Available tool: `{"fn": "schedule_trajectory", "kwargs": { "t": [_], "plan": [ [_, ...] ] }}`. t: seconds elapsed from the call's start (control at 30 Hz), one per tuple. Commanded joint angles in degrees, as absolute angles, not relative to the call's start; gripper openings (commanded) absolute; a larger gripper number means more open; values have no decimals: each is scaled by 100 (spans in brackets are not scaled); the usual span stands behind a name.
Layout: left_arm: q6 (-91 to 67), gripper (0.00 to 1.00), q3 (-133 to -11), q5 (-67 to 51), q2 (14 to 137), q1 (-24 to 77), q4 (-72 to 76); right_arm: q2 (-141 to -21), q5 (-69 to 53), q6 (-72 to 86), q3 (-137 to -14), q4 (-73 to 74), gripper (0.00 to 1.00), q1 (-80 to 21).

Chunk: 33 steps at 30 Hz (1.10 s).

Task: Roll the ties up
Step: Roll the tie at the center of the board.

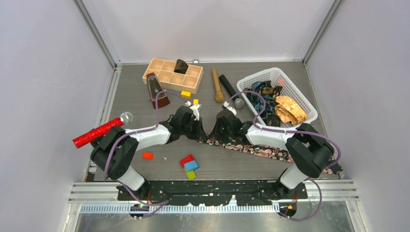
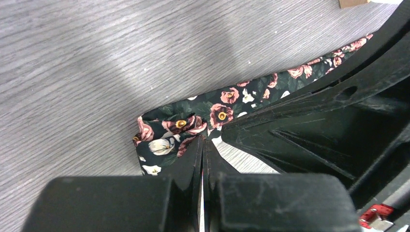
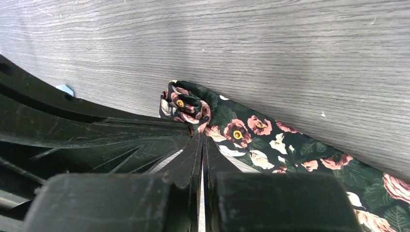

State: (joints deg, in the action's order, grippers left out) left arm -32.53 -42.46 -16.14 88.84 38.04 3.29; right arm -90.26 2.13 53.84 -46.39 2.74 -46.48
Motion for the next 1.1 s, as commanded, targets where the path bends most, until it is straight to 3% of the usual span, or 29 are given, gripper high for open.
{"fn": "schedule_trajectory", "kwargs": {
  "t": [0.0,0.47,1.07],
  "plan": [
    [-3307,0,-4142,-1756,8981,3820,699,-8797,179,5353,-4748,26,6,-4632],
    [-3418,0,-4096,-1881,9389,3817,1028,-8710,301,5341,-4748,70,6,-4623],
    [-3385,0,-4053,-1802,9188,3815,904,-9459,88,5453,-4863,-428,6,-4606]
  ]
}}
